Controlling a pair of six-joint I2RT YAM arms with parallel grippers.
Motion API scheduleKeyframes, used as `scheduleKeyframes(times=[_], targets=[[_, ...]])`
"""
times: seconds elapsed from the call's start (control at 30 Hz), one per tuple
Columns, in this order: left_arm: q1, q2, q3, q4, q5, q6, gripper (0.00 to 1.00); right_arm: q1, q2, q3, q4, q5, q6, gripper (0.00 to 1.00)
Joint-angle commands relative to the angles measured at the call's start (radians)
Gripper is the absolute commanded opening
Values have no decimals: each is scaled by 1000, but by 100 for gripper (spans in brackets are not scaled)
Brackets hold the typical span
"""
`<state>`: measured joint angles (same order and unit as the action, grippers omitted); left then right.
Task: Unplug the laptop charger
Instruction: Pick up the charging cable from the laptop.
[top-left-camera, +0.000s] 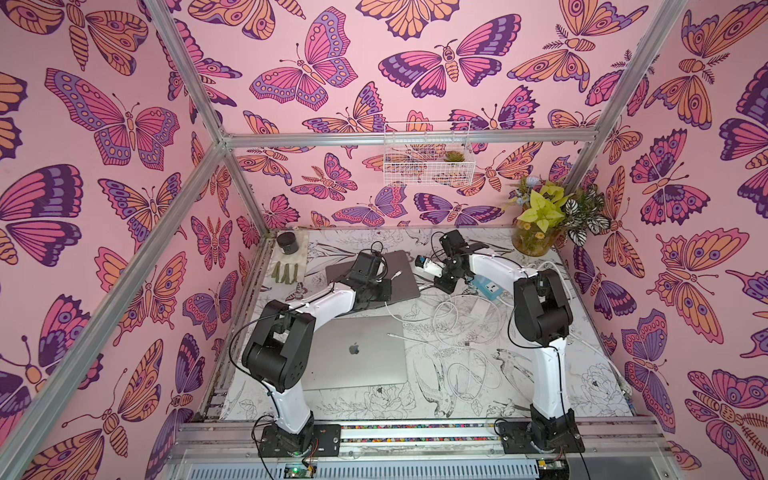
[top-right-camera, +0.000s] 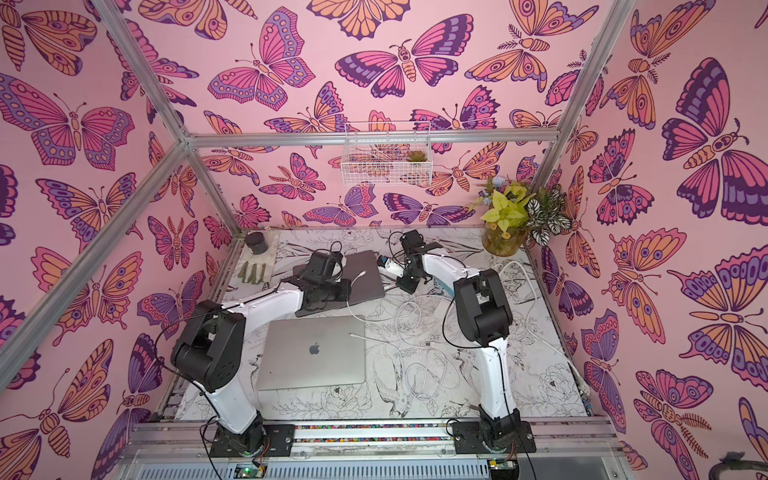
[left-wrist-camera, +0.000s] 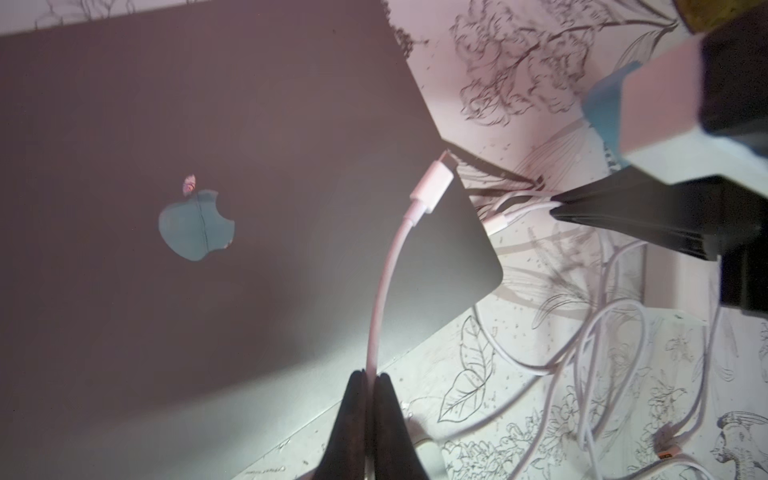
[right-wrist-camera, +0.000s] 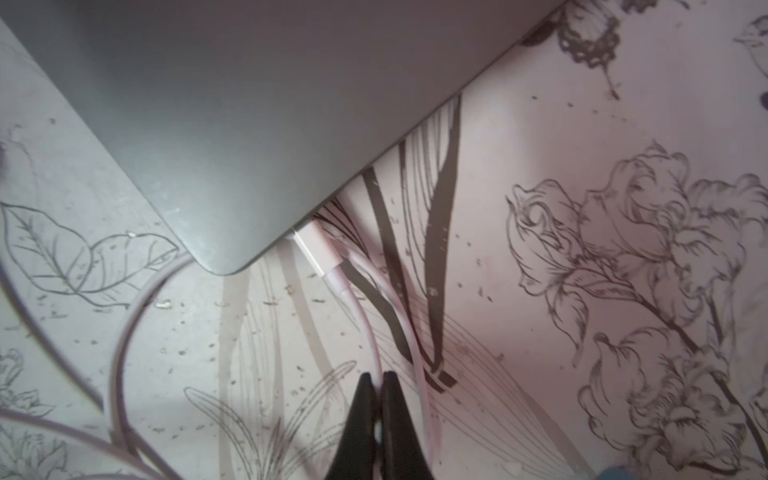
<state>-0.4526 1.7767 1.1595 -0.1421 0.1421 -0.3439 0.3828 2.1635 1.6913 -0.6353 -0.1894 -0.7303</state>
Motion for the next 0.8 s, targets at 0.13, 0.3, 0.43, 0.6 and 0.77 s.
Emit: scheduleKeyframes(times=[0.13,0.3,0.43,0.6,0.77], targets=[[0,36,52,-18,12,16,7,-12,-34,-23,-70,36,-101,0],[6,16,31,-20,-35,2,7,34,21,-14,-91,0,-119,0],[35,-9,5,-29,-65,-26,7,105,27,8,-82,-158,-100,0],[57,-23,-17,-29,-78,-31,7,160,25,51,-40,-257,-56,0],[61,-32,-26,-30,-86,-31,8,135,44,56,-86,19,-92,0]])
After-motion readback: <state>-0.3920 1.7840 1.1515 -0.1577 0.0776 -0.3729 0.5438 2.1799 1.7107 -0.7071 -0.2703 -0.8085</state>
